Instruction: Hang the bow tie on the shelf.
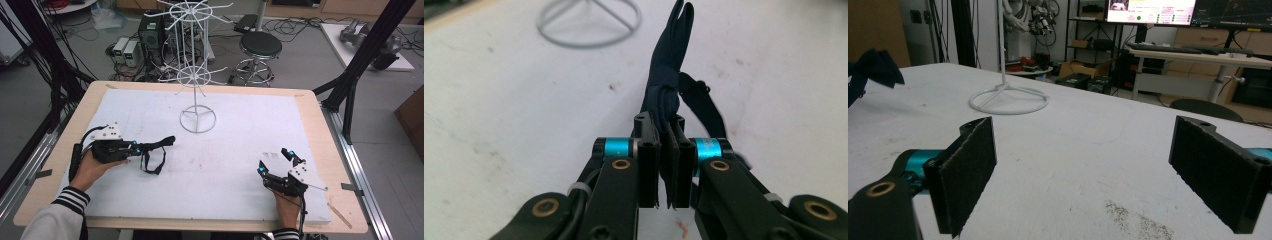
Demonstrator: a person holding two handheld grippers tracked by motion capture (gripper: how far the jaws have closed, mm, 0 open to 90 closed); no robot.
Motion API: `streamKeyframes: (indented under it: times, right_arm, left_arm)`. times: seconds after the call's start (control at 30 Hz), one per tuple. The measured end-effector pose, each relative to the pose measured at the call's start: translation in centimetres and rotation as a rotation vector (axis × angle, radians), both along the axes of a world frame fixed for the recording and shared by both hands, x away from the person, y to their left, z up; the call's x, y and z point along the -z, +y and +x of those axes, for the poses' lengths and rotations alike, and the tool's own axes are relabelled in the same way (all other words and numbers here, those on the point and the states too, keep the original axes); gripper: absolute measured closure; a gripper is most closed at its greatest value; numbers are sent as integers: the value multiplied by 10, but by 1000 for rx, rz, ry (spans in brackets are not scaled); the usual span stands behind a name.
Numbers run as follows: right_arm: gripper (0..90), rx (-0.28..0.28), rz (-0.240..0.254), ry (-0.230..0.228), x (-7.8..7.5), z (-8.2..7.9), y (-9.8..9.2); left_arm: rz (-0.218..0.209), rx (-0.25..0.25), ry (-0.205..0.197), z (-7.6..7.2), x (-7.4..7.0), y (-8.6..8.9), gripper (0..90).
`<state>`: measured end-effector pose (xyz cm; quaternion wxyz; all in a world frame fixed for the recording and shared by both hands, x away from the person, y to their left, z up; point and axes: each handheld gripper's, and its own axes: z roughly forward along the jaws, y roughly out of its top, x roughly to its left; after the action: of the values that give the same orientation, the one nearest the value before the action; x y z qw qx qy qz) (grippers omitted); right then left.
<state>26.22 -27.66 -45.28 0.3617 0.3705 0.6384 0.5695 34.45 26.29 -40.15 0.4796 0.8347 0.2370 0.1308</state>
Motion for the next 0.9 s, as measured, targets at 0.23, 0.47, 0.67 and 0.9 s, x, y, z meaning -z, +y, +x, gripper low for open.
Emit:
streamKeyframes:
  times: [0.23, 0.47, 0.67, 0.9]
  right_arm:
    - [108, -1, -1, 0, 0, 0, 0]
    - [108, 0, -1, -1, 0, 0, 0]
    - [108, -1, -2, 0, 0, 0, 0]
    - [108, -1, -2, -1, 0, 0, 0]
  left_arm:
    - [-68, -26, -72, -3, -7, 3, 854]
    - [-137, -40, -131, -4, -15, 3, 855]
    - [-186, -39, -166, -4, -24, -2, 855]
    - [-236, -33, -200, -1, -38, -13, 855]
